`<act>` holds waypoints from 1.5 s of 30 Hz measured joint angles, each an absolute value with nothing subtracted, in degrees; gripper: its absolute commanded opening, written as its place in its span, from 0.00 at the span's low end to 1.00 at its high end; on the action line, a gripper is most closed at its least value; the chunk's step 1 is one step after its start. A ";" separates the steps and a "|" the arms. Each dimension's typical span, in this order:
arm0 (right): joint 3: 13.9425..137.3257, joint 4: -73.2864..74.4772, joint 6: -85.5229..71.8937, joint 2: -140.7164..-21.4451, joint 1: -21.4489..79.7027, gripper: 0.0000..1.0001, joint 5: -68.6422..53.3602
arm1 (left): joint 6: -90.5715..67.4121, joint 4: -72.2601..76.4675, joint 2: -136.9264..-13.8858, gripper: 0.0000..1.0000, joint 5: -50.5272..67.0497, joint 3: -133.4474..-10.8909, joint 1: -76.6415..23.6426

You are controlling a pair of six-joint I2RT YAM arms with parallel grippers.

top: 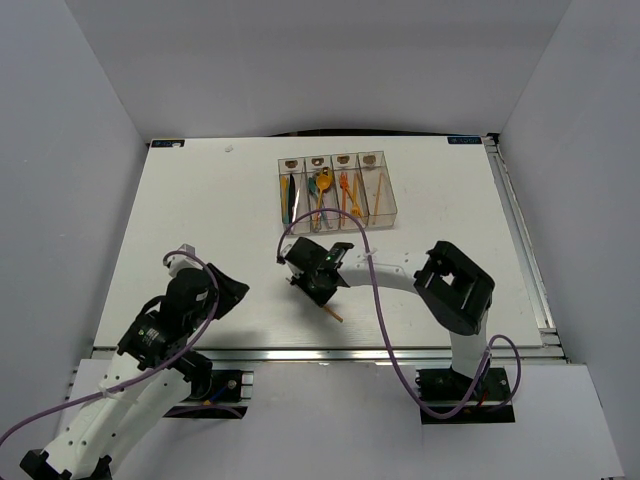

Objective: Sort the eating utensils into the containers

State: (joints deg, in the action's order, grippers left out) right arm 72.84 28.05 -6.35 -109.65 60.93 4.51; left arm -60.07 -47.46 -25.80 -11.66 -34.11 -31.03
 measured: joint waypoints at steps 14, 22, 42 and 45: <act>71.72 27.75 7.75 -108.33 44.97 0.00 -13.39 | -60.05 -46.70 -29.08 0.49 -12.01 -34.09 -31.03; 76.55 32.73 21.71 -97.84 35.31 0.00 -25.78 | -59.44 -44.36 -31.48 0.49 -11.55 -33.95 -31.03; 102.69 24.43 12.88 -117.64 11.27 0.00 -23.51 | -58.26 -41.06 -35.94 0.50 -10.90 -33.21 -31.03; 102.69 22.96 10.92 -118.56 11.88 0.00 -23.55 | -58.26 -40.86 -36.01 0.50 -10.90 -33.21 -31.03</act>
